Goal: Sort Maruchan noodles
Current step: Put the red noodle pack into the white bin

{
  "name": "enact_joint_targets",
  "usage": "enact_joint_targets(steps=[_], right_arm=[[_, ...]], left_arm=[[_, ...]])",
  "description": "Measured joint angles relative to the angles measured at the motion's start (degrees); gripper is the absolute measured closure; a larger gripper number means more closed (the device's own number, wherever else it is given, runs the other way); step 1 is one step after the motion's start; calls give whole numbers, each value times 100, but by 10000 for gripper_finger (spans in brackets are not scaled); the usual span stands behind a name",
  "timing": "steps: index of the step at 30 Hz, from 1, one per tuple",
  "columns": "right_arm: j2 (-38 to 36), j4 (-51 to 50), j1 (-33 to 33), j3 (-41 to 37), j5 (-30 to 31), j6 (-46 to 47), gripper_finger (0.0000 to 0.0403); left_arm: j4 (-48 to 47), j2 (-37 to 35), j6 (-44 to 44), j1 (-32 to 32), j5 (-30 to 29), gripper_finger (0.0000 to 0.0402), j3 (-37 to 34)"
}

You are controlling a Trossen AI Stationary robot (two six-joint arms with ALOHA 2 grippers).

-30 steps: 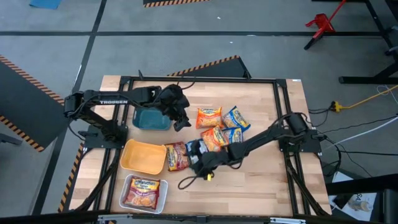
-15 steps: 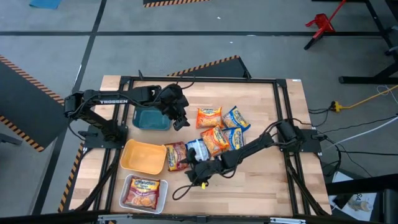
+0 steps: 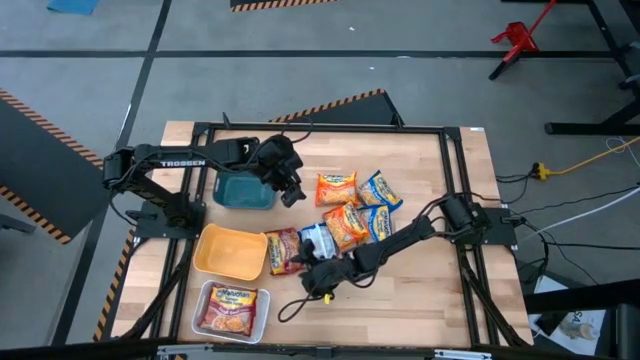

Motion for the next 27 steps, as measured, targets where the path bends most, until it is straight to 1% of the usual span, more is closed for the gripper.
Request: enact_joint_targets(steps=[4, 7, 11, 14, 18, 21, 27], right_arm=[[198, 194, 0, 34, 164, -43, 125], [348, 514, 10, 36, 625, -113, 125], [372, 836, -24, 26, 847, -121, 125], [382, 988, -70, 22, 856, -131, 125], [378, 718, -129, 28, 572, -51, 125], [380, 554, -179, 26, 604, 38, 126], [378, 341, -235, 17, 445, 62, 155]], left_arm=[[55, 0, -124, 0, -81, 201, 0], [86, 0, -161, 0, -136, 201, 0], [91, 0, -166, -4, -197, 201, 0], [91, 0, -168, -4, -195, 201, 0], [95, 0, -166, -7, -195, 201, 0], [101, 0, -167, -50, -199, 201, 0], [106, 0, -165, -168, -190, 201, 0]])
